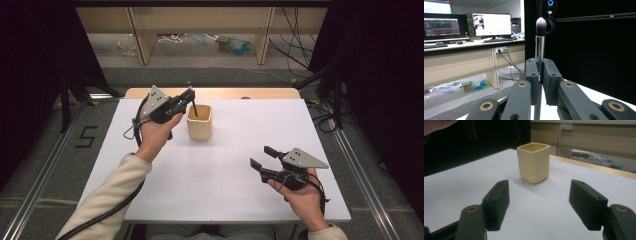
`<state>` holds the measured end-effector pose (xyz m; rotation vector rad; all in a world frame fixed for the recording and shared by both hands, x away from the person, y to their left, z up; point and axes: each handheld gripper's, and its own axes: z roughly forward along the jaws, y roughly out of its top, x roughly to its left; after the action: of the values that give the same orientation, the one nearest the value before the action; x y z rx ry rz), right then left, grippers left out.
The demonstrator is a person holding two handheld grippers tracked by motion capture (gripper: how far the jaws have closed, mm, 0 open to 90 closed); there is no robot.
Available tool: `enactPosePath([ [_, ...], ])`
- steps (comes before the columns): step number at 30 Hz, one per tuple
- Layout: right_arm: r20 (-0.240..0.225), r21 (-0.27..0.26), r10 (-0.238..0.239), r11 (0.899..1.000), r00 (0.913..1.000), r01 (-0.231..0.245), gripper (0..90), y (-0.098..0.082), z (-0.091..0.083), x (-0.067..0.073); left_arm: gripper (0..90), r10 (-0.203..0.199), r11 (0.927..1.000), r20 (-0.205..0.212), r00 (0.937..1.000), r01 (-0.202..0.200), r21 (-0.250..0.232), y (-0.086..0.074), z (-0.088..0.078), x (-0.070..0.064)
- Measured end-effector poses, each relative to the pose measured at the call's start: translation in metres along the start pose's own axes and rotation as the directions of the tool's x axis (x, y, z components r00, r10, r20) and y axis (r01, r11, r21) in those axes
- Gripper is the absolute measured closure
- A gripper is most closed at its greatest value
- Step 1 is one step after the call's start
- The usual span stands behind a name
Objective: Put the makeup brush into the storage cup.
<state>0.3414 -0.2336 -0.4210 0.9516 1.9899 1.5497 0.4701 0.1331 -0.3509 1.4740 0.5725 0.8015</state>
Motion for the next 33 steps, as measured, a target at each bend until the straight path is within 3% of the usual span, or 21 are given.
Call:
enactPosePath([
  [15, 0.035, -0.009, -0.010, 1.000, 0.9993, 0.011, 21.4, 0.0004, -0.0009, -0.0011, 83.8, 0.000, 1.0000, -0.003, 1.0000, 0.000, -0.009, 0.0016, 0.0006, 0.0029],
  [33, 0.032, -0.006, -0.009, 1.000, 0.9995, 0.009, 19.6, 0.0010, -0.0053, -0.0024, 83.8, -0.002, 0.9999, -0.006, 1.0000, 0.001, -0.014, 0.0039, 0.0066, 0.0021],
])
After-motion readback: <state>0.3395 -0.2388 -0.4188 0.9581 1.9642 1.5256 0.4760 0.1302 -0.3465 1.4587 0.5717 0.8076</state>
